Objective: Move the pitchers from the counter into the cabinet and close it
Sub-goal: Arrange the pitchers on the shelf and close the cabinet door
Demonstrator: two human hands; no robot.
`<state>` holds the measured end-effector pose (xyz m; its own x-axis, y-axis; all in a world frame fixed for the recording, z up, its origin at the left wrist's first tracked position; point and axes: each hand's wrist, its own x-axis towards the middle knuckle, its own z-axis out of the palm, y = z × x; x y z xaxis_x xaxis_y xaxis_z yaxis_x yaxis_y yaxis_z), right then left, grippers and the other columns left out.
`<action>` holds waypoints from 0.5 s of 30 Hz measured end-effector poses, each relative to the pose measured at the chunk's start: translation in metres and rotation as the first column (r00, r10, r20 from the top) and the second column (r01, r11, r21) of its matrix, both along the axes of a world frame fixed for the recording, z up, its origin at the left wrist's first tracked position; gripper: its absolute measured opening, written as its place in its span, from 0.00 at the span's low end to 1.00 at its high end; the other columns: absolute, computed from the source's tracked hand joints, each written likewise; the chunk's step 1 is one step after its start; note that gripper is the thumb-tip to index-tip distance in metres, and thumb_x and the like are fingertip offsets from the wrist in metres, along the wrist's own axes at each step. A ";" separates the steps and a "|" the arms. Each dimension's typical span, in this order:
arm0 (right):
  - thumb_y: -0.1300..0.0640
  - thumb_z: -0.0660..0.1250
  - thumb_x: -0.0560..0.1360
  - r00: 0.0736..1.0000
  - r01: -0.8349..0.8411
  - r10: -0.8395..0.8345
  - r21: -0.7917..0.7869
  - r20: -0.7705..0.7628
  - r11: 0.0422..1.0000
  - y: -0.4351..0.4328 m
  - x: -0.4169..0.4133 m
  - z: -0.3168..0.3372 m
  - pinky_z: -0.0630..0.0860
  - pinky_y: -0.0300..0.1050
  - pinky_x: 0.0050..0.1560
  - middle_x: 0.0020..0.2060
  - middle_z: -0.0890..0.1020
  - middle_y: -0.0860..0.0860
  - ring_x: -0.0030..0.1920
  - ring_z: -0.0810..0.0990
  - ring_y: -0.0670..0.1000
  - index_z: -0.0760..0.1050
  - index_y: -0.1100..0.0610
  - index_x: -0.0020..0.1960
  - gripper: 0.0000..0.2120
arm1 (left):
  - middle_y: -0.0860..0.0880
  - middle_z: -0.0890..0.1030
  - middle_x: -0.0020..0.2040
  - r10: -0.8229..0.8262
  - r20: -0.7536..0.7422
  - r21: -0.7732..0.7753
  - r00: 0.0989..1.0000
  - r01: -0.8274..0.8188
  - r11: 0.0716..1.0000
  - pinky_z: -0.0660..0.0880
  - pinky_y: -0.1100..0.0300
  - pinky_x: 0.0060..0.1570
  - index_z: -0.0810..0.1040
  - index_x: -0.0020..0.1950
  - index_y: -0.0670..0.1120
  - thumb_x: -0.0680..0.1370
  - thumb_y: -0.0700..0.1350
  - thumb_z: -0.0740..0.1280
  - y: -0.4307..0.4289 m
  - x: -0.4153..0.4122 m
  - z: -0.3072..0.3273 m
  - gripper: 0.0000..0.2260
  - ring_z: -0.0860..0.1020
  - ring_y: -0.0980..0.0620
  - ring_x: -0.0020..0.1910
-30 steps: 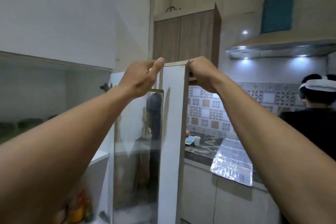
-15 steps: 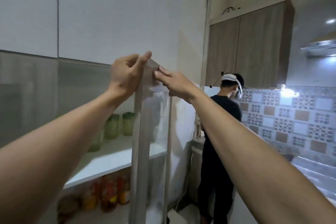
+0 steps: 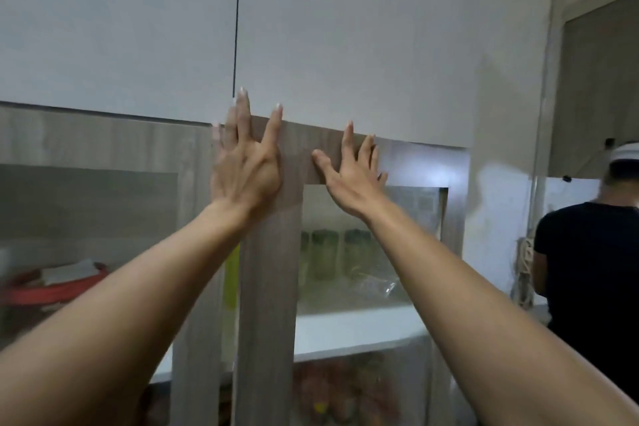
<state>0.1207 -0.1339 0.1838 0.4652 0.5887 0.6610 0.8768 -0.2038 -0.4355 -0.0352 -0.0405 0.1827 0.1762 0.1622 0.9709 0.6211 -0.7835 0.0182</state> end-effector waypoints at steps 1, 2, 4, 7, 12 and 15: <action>0.27 0.47 0.77 0.999 0.000 0.000 0.002 0.048 1.000 0.009 0.009 -0.001 0.34 0.70 0.74 0.80 0.32 0.57 0.79 0.32 0.59 0.29 0.39 0.79 0.40 | 0.33 0.49 0.78 0.056 -0.018 0.020 0.998 -0.056 0.998 0.51 0.31 0.71 0.58 0.78 0.48 0.79 0.42 0.53 0.008 0.005 -0.001 0.26 0.51 0.32 0.76; 0.27 0.47 0.77 0.996 -0.001 0.001 0.002 0.094 1.000 0.017 0.018 -0.002 0.33 0.70 0.74 0.79 0.31 0.57 0.79 0.31 0.59 0.29 0.38 0.78 0.39 | 0.34 0.49 0.78 0.106 -0.048 0.058 0.993 -0.103 0.993 0.48 0.30 0.70 0.57 0.79 0.47 0.79 0.43 0.52 0.017 0.012 -0.003 0.26 0.49 0.33 0.77; 0.28 0.46 0.78 0.986 0.001 0.000 -0.007 0.169 1.000 0.034 0.038 -0.005 0.33 0.71 0.74 0.78 0.28 0.56 0.79 0.29 0.59 0.28 0.37 0.77 0.37 | 0.36 0.47 0.79 0.189 -0.116 0.096 0.975 -0.178 0.979 0.45 0.29 0.70 0.53 0.80 0.45 0.81 0.49 0.51 0.035 0.030 -0.012 0.27 0.46 0.36 0.78; 0.30 0.45 0.79 0.962 0.034 -0.027 -0.024 0.272 0.999 0.052 0.060 -0.010 0.33 0.71 0.74 0.77 0.26 0.55 0.78 0.28 0.59 0.28 0.38 0.78 0.36 | 0.39 0.41 0.79 0.240 -0.134 0.001 0.961 -0.242 0.970 0.38 0.33 0.71 0.43 0.80 0.45 0.81 0.58 0.47 0.060 0.052 -0.026 0.32 0.40 0.41 0.78; 0.32 0.47 0.81 0.939 0.050 -0.028 -0.055 0.344 0.997 0.085 0.092 -0.014 0.33 0.71 0.74 0.76 0.25 0.55 0.78 0.27 0.58 0.29 0.40 0.79 0.36 | 0.39 0.32 0.77 0.226 -0.206 -0.120 0.952 -0.254 0.960 0.36 0.38 0.73 0.34 0.78 0.45 0.83 0.57 0.45 0.090 0.080 -0.034 0.31 0.31 0.41 0.76; 0.33 0.46 0.81 0.924 0.046 -0.024 -0.050 0.381 0.998 0.099 0.104 -0.018 0.32 0.71 0.74 0.76 0.24 0.55 0.77 0.26 0.58 0.29 0.41 0.79 0.36 | 0.39 0.31 0.77 0.194 -0.246 -0.145 0.950 -0.234 0.961 0.36 0.39 0.73 0.33 0.78 0.46 0.83 0.57 0.44 0.104 0.091 -0.042 0.30 0.30 0.41 0.75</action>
